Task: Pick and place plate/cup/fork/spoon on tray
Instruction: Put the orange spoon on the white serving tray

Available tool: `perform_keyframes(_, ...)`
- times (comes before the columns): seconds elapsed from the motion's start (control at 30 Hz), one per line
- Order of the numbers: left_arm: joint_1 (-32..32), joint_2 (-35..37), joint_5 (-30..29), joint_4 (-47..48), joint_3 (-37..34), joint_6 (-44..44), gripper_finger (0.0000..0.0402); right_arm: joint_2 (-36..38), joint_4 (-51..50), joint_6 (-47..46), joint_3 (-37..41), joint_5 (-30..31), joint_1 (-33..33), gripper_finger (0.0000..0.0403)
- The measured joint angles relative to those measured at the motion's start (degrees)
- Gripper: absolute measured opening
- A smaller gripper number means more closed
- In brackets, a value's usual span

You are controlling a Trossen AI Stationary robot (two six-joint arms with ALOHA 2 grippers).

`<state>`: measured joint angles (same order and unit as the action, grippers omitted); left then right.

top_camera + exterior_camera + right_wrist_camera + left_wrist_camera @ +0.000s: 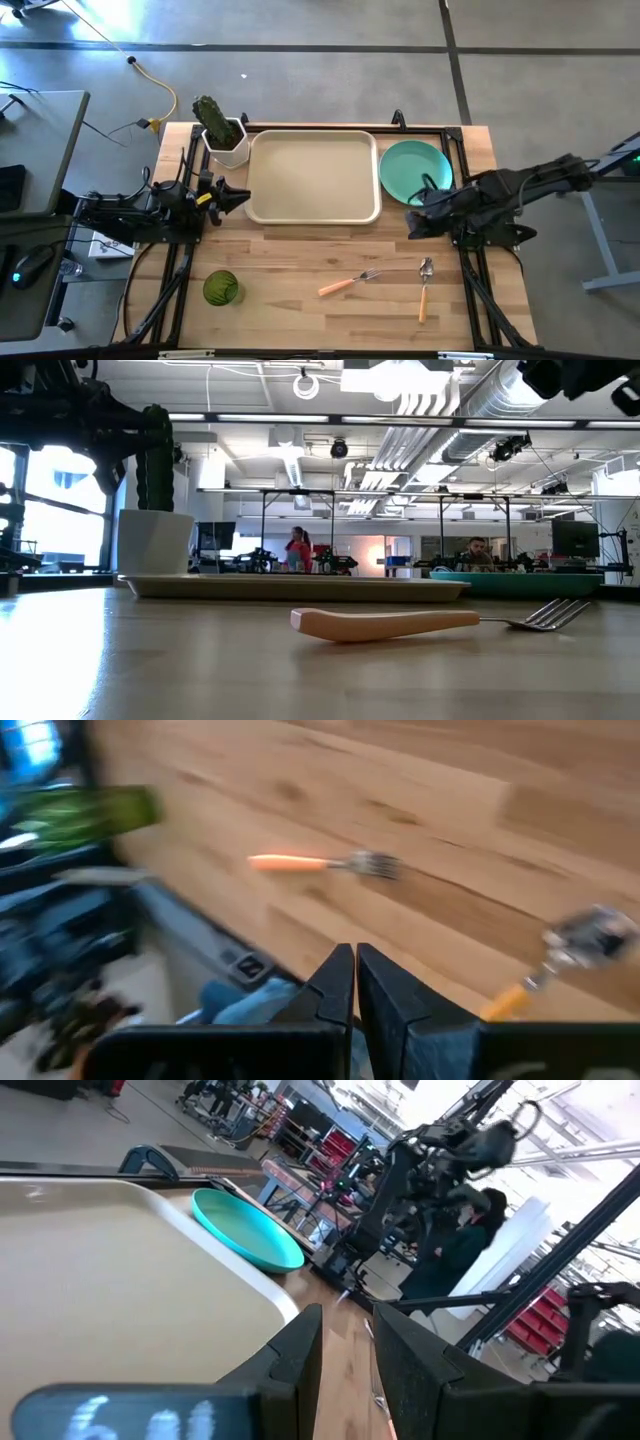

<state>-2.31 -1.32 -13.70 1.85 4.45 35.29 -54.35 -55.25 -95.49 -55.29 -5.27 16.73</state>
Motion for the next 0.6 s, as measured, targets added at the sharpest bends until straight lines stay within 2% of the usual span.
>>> perform_keyframes(0.27, 0.0, 0.0, -0.4, 0.1, 0.0, -1.2, 0.0083, -10.1, -12.8, -11.3, -5.0, 0.1, 7.0, 0.0009)
perform_keyframes(0.6, 0.0, 0.0, -0.5, 0.0, 0.0, -2.4, 0.0083, -18.1, -15.1, -20.6, -5.0, -5.9, 15.7, 0.0009)
